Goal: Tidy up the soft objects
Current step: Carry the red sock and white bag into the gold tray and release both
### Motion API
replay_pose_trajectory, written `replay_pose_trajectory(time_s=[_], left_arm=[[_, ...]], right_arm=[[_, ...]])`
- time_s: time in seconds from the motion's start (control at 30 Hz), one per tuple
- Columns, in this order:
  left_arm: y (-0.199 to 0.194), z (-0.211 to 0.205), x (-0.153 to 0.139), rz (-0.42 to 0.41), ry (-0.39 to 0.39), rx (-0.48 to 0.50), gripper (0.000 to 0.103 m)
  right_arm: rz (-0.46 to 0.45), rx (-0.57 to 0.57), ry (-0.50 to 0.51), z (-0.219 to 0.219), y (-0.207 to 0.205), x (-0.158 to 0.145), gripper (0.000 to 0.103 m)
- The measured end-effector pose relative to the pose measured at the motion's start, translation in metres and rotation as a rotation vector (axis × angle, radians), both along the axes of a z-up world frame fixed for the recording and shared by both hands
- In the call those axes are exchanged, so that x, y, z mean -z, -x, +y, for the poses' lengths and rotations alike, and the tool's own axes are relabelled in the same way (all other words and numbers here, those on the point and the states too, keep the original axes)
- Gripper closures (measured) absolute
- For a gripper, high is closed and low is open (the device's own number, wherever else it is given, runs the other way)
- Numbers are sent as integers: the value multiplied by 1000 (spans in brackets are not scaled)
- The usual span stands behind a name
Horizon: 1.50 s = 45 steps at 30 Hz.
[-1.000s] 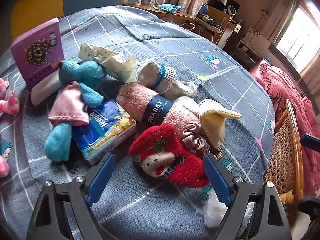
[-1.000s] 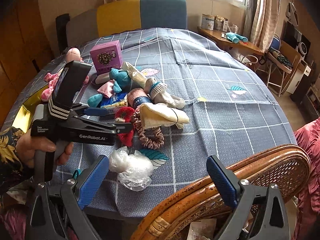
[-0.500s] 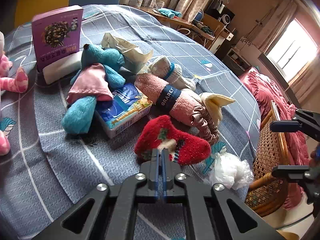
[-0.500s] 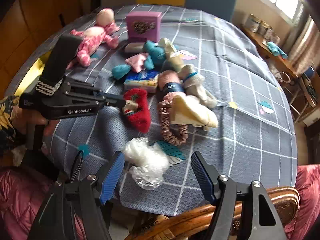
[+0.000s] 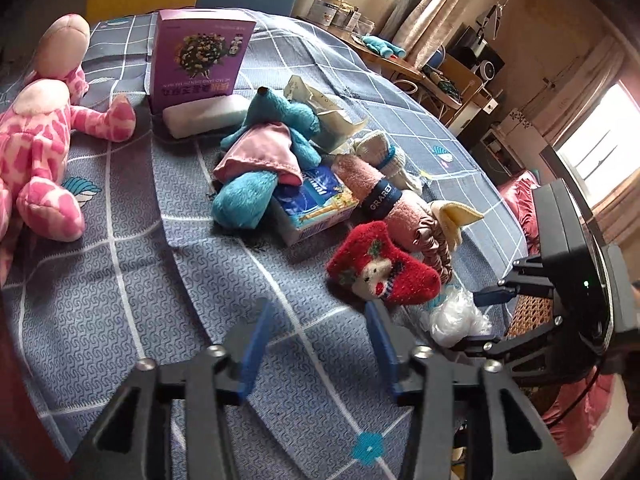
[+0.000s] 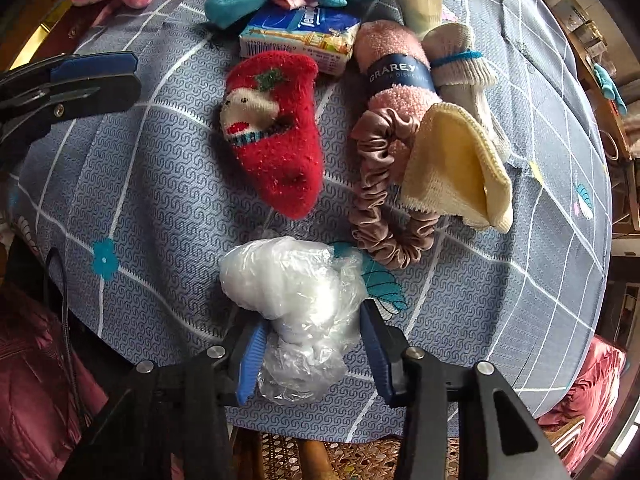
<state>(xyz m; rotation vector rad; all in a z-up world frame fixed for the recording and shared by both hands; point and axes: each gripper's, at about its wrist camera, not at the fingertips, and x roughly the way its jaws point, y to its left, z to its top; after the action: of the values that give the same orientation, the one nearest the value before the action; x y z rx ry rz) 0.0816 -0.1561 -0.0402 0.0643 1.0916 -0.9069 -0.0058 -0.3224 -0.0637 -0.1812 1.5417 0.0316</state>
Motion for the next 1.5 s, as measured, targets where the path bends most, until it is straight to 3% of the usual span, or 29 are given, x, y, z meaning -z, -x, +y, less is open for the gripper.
replay_pose_trajectory(time_s=[0.17,0.37,0.4,0.43,0.47,0.57,0.73,0.97,1.17,1.37,1.5], left_arm=[[-1,-34,-5,16,26,10,42],[-2,-80,14,42,-41,-1,36],[-3,-85,17,44,-48,-6,41],[-4,-91,21,44,-58,-15,63],[-4,-95,23,42,-64,-18,71],[-1,-104,28,4,-87,0,78],[2,-85,16,-43,-30,-8,80],[5,-24,-25,-98,48,-81,80],[-8,74,-46,-138,36,-284,80],[-27,197,-62,-237,-52,-530,80],[-56,265,-53,-244,-143,-675,79]], right_arm=[[-96,11,-17,0,19,-22,61],[-174,53,-62,-10,37,-33,61],[-182,58,-63,-11,39,-33,61],[-187,62,-63,-13,41,-34,61],[-191,68,-69,-14,42,-32,61],[-199,87,-75,-15,43,-25,61],[-238,119,-82,-27,54,-35,61],[-333,82,-106,-13,49,-65,61],[-415,-37,-154,48,22,-86,61],[-457,-170,-223,134,-23,-93,61],[-477,-256,-283,194,-54,-100,61]])
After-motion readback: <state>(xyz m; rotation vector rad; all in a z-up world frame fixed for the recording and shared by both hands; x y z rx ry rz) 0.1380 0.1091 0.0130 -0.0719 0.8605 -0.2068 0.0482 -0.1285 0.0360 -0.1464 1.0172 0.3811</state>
